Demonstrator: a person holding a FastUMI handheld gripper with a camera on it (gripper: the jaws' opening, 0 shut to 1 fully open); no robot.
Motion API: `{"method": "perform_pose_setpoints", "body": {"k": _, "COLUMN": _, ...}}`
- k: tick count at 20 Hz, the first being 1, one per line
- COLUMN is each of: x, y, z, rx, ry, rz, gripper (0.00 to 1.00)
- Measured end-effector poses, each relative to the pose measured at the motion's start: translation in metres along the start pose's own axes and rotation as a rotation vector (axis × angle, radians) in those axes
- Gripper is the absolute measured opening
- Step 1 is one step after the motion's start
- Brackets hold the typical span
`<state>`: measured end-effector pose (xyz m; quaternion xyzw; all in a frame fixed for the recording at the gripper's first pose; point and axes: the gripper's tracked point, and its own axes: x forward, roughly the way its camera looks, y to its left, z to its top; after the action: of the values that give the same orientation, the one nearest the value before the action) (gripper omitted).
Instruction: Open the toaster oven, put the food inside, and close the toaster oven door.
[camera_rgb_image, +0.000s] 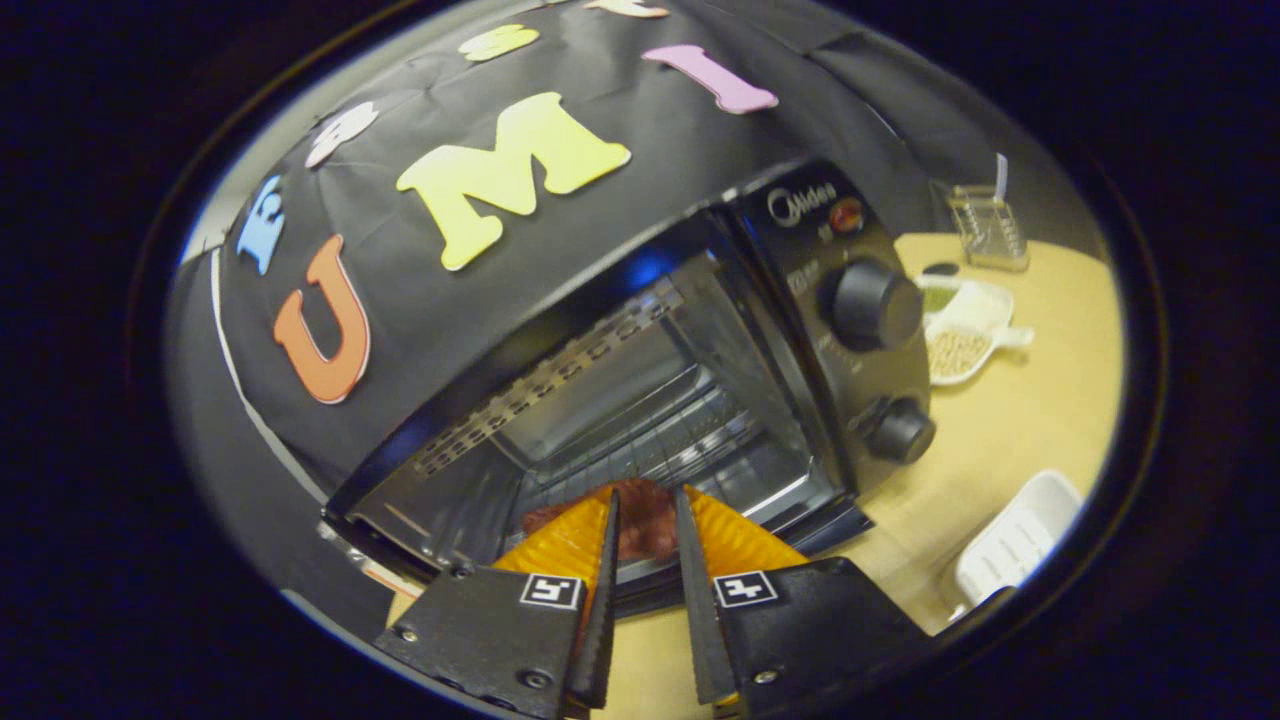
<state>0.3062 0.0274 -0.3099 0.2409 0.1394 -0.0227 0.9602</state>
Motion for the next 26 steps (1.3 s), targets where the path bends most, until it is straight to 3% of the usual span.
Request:
{"method": "perform_pose_setpoints", "body": {"k": 2, "x": -0.013, "y": -0.007, "z": 0.009, "rx": -0.088, "ry": -0.050, "rz": -0.028, "gripper": 0.40}}
{"method": "perform_pose_setpoints", "body": {"k": 4, "x": -0.028, "y": -0.011, "z": 0.015, "rx": -0.143, "ry": -0.080, "rz": -0.047, "gripper": 0.51}}
{"method": "perform_pose_setpoints", "body": {"k": 10, "x": -0.085, "y": -0.003, "z": 0.013, "rx": -0.227, "ry": -0.087, "rz": -0.005, "gripper": 0.69}}
{"method": "perform_pose_setpoints", "body": {"k": 14, "x": -0.126, "y": 0.005, "z": -0.004, "rx": -0.314, "ry": -0.084, "rz": 0.026, "gripper": 0.82}}
{"method": "perform_pose_setpoints", "body": {"k": 17, "x": -0.149, "y": 0.004, "z": -0.030, "rx": -0.393, "ry": -0.043, "rz": 0.028, "gripper": 1.00}}
{"method": "perform_pose_setpoints", "body": {"k": 26, "x": -0.184, "y": -0.008, "z": -0.114, "rx": -0.530, "ry": 0.148, "rz": -0.005, "gripper": 1.00}}
